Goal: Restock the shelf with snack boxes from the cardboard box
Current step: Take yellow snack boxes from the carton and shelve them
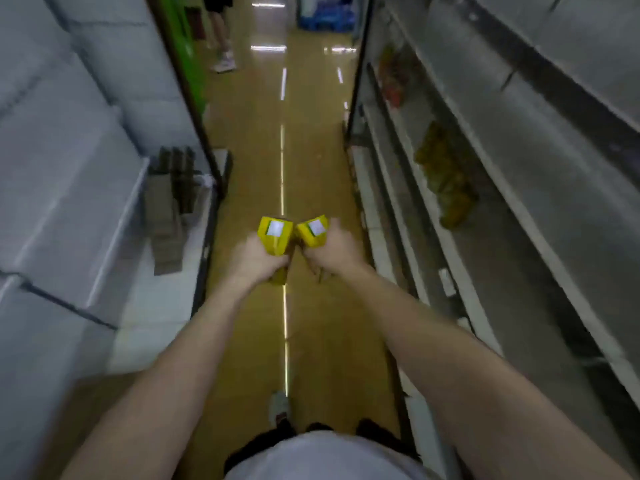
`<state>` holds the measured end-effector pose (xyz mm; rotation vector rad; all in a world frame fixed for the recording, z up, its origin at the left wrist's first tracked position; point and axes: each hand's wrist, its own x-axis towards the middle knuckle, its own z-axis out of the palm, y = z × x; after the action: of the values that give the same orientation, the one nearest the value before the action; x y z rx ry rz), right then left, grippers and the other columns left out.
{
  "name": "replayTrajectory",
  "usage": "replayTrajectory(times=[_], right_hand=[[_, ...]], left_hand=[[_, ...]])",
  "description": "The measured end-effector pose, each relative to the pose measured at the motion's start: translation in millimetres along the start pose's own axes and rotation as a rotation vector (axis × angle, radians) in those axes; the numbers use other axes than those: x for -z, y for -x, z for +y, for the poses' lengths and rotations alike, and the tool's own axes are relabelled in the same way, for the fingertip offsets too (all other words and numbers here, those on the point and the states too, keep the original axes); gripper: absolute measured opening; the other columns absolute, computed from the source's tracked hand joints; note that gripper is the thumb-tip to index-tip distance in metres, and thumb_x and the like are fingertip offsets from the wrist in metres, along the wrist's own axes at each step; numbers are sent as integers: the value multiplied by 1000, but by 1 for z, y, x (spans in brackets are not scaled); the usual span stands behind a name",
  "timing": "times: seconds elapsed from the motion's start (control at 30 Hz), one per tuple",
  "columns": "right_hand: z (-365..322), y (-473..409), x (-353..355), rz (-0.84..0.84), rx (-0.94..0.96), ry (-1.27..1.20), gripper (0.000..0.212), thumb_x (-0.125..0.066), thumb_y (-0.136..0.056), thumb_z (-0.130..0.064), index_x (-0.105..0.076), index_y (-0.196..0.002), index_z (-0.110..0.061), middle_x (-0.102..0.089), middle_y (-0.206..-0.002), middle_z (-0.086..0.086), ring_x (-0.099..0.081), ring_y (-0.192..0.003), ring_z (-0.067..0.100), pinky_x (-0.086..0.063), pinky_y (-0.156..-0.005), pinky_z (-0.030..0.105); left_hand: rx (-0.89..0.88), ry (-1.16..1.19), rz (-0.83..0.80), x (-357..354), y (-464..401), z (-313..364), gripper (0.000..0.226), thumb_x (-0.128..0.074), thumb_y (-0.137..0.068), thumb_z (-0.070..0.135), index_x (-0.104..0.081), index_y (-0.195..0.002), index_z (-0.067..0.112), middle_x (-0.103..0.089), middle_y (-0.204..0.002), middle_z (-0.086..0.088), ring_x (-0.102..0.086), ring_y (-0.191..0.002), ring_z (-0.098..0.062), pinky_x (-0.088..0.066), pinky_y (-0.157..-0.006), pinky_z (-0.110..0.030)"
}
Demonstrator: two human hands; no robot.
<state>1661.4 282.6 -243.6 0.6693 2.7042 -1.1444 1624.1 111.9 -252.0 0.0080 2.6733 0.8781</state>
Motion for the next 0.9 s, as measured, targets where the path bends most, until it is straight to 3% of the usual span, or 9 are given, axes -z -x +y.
replayTrajectory(times=[0.07,0.13,0.23,0.33,0.43,0.5,0.6,0.8,0.9], right_hand=[[8,-24,23,81,-56,-15,43,-73,-74,-32,-50,-108,-19,-66,-94,3,-71,-81,26,-47,-54,26],[16,-40,47,180,-89,-30,33,-69,-75,-28,-55,-104,-18,-63,-97,4,-66,-95,27,-50,-67,29],[33,-71,77,273,-150,66,60,-63,-72,-43,-55,-123,-12,-56,-125,11,-51,-119,32,-43,-99,40],[45,-95,116,348,-240,125,64,-42,-61,-61,-64,-106,-21,-64,-111,7,-57,-109,31,-41,-93,37],[49,-108,152,418,-299,92,48,-54,-70,-50,-61,-105,-19,-63,-115,8,-54,-114,29,-46,-97,38],[55,-123,167,489,-323,54,57,-51,-66,-55,-60,-108,-18,-61,-122,11,-51,-120,31,-45,-99,40],[62,-145,185,595,-388,-37,79,-46,-56,-57,-56,-121,-14,-57,-126,13,-50,-124,32,-43,-99,38],[66,-158,203,747,-486,-70,48,-58,-71,-53,-62,-97,-14,-67,-99,10,-64,-98,33,-52,-78,37],[53,-150,213,840,-565,-152,44,-61,-66,-55,-58,-89,-17,-69,-89,7,-67,-87,27,-44,-66,29]], left_hand=[[-104,-19,-72,-6,-35,34,53,-83,-67,44,-66,-109,16,-71,-105,-2,-66,-96,-22,-44,-70,-29],[-219,-28,-127,-14,-61,68,48,-85,-70,34,-67,-109,13,-70,-102,-5,-67,-98,-22,-44,-71,-30],[-431,-70,-240,-21,-87,125,46,-79,-71,25,-70,-114,13,-72,-103,-14,-66,-103,-31,-51,-83,-36],[-582,-120,-293,-33,-127,175,70,-63,-50,58,-71,-103,14,-69,-103,-16,-62,-105,-36,-51,-88,-43],[-668,-130,-329,-45,-159,223,46,-62,-48,54,-65,-79,20,-68,-82,-8,-66,-82,-32,-53,-64,-36],[-707,-148,-334,-52,-174,251,48,-67,-50,51,-64,-86,20,-65,-82,-2,-65,-77,-25,-52,-62,-35],[-785,-188,-329,-71,-209,286,64,-64,-47,63,-63,-98,25,-67,-93,-2,-68,-87,-24,-57,-73,-39],[-967,-235,-418,-63,-212,343,64,-65,-59,59,-64,-113,24,-70,-111,-11,-67,-103,-32,-54,-79,-36],[-1137,-238,-483,-59,-224,364,51,-65,-68,54,-68,-106,21,-72,-105,-10,-68,-99,-32,-54,-76,-36]])
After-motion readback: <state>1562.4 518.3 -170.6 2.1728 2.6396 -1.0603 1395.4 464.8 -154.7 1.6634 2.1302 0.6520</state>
